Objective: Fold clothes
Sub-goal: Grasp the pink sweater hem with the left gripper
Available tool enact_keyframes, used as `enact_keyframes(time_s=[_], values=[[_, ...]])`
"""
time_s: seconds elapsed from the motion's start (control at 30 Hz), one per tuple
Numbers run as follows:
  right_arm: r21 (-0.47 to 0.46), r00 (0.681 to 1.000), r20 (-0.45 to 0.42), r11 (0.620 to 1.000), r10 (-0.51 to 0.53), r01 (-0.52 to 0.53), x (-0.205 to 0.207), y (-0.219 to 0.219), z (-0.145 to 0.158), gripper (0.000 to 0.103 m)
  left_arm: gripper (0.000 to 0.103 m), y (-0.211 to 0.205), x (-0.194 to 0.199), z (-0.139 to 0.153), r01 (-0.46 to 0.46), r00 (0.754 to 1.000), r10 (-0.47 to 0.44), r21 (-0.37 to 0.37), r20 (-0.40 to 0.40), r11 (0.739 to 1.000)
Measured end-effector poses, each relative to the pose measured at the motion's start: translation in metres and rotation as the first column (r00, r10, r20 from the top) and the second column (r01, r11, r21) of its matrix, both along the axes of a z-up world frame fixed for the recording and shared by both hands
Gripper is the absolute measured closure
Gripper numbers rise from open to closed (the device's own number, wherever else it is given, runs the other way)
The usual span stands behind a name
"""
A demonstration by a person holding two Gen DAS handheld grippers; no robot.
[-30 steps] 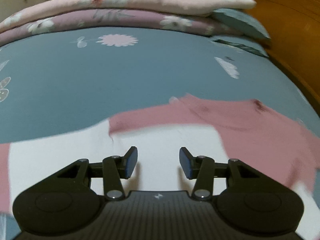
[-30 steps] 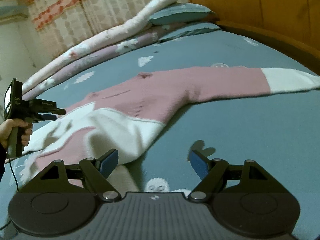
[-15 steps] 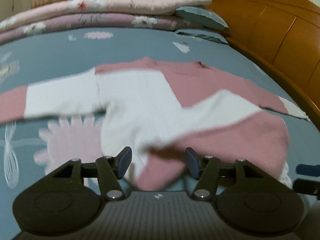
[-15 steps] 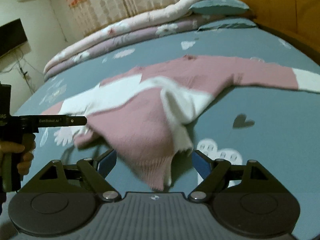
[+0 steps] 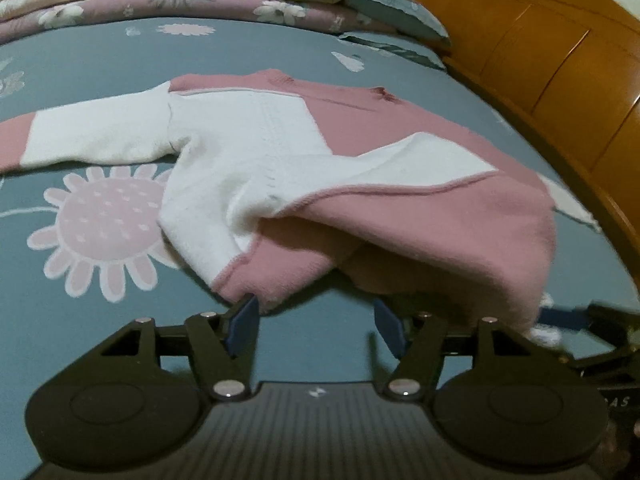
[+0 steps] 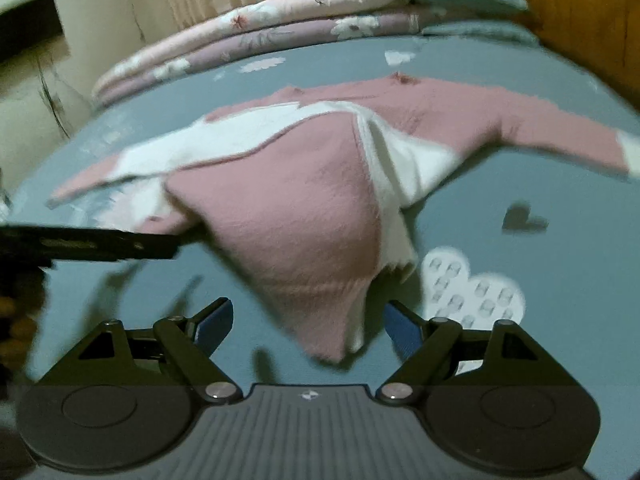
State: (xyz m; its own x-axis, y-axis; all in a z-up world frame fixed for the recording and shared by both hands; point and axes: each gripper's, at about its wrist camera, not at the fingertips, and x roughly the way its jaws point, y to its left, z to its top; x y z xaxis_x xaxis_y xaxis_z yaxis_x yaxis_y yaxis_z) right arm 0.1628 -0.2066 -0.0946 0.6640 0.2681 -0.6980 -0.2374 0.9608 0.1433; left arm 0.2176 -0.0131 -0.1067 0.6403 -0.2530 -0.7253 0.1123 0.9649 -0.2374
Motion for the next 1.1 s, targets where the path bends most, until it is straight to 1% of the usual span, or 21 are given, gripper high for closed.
enact_keyframes(time_s=[0.07, 0.17, 0.23, 0.3, 0.4, 0.6, 0.7, 0.8, 0.9, 1.03, 1.1], values=[[-0.049, 1.0, 0.03, 0.999, 0.003, -0.001, 0.011, 0.002, 0.002, 0.017, 0.038, 0.003, 0.006, 0.001, -0.005, 1.0, 0.005, 0.007, 0.011, 1.0], [-0.085, 0.996, 0.084, 0.996, 0.002, 0.005, 0.031, -0.001, 0.014, 0.017, 0.038, 0.008, 0.017, 0.006, -0.03, 0.998, 0.026, 0.065, 0.061, 0.997], [-0.093, 0.992, 0.129, 0.996, -0.005, 0.017, 0.046, -0.007, 0.026, 0.017, 0.037, 0.012, 0.028, 0.009, -0.024, 0.997, 0.018, 0.075, 0.077, 0.997], [-0.078, 0.989, 0.147, 0.997, -0.012, 0.024, 0.063, -0.013, 0.036, 0.017, 0.033, 0.016, 0.04, 0.011, -0.017, 0.996, 0.009, 0.082, 0.093, 0.997], [-0.103, 0.984, 0.179, 0.994, -0.022, 0.041, 0.089, -0.016, 0.045, 0.017, 0.031, 0.017, 0.059, 0.012, -0.009, 0.993, -0.002, 0.094, 0.118, 0.996], [-0.14, 0.977, 0.212, 0.988, -0.031, 0.062, 0.142, -0.015, 0.04, 0.017, 0.031, 0.02, 0.097, 0.013, 0.005, 0.986, -0.024, 0.119, 0.163, 0.993], [-0.132, 0.979, 0.196, 0.988, -0.053, 0.08, 0.168, -0.017, 0.028, 0.017, 0.031, 0.018, 0.114, 0.01, 0.009, 0.986, -0.031, 0.13, 0.167, 0.991], [-0.098, 0.983, 0.166, 0.991, -0.073, 0.09, 0.188, -0.021, 0.018, 0.016, 0.031, 0.018, 0.128, 0.003, 0.012, 0.987, -0.033, 0.129, 0.159, 0.992], [-0.034, 0.985, 0.147, 0.995, -0.088, 0.094, 0.19, -0.029, 0.015, 0.016, 0.031, 0.018, 0.129, -0.001, 0.019, 0.986, -0.04, 0.126, 0.164, 0.992], [0.037, 0.981, 0.173, 0.996, -0.089, 0.083, 0.163, -0.038, 0.03, 0.015, 0.031, 0.019, 0.116, 0.004, 0.042, 0.982, -0.066, 0.137, 0.178, 0.99], [0.069, 0.978, 0.187, 0.994, -0.095, 0.083, 0.144, -0.042, 0.04, 0.014, 0.031, 0.018, 0.106, 0.009, 0.059, 0.979, -0.09, 0.163, 0.185, 0.985]])
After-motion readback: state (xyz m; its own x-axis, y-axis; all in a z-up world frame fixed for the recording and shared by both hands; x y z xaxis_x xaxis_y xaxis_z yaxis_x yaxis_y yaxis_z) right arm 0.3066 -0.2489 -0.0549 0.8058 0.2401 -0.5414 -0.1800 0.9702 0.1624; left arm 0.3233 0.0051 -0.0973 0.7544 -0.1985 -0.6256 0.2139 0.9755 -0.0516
